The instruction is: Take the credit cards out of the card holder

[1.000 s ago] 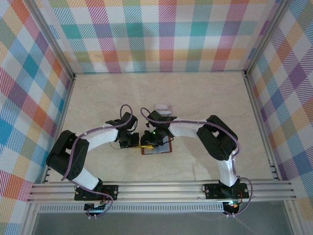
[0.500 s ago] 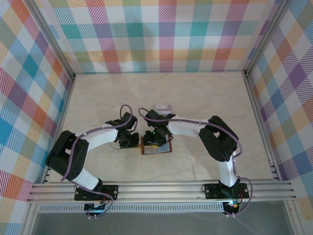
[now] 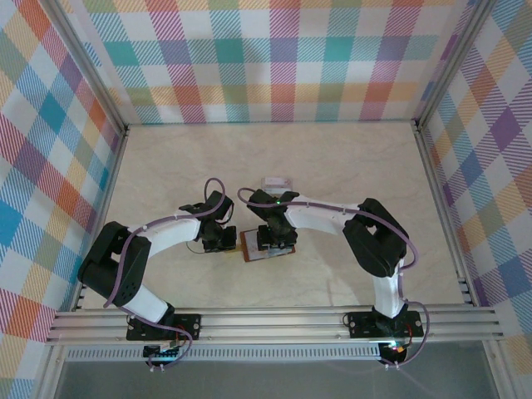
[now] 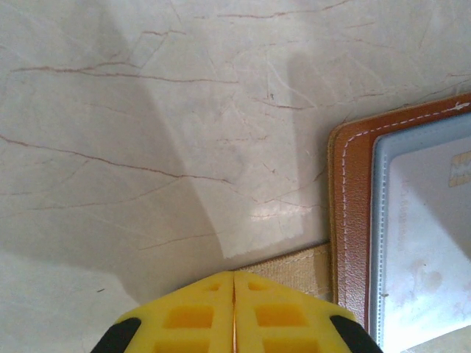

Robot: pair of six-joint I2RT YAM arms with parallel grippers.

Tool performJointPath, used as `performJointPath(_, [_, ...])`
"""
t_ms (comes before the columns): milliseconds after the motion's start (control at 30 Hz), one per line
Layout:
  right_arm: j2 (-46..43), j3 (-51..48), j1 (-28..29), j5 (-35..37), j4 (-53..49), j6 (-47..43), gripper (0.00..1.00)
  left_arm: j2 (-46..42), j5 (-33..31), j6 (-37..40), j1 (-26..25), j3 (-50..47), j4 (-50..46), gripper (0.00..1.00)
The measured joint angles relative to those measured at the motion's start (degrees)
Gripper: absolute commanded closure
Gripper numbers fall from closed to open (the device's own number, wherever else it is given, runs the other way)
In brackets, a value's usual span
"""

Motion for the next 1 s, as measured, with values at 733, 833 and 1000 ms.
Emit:
performJointPath(733, [-4.83,-2.19,-4.5,8.02,-4.87,-2.69,0.46,-3.65,2.21,-0.02,-0.46,2.38,-3.34,0.91])
performJointPath(833, [-6.73,-2.21,-4.5,5.07,-3.02,-2.86,0.49,-3.65,2.8,-0.33,-1.57,3.72,-3.32,0.91])
performJointPath(1000, [-7.89,-2.36,-4.52,-1.6,1.25,-2.8,0.58,-2.97,3.78,-1.57,-4.28,5.31,-3.08,0.94])
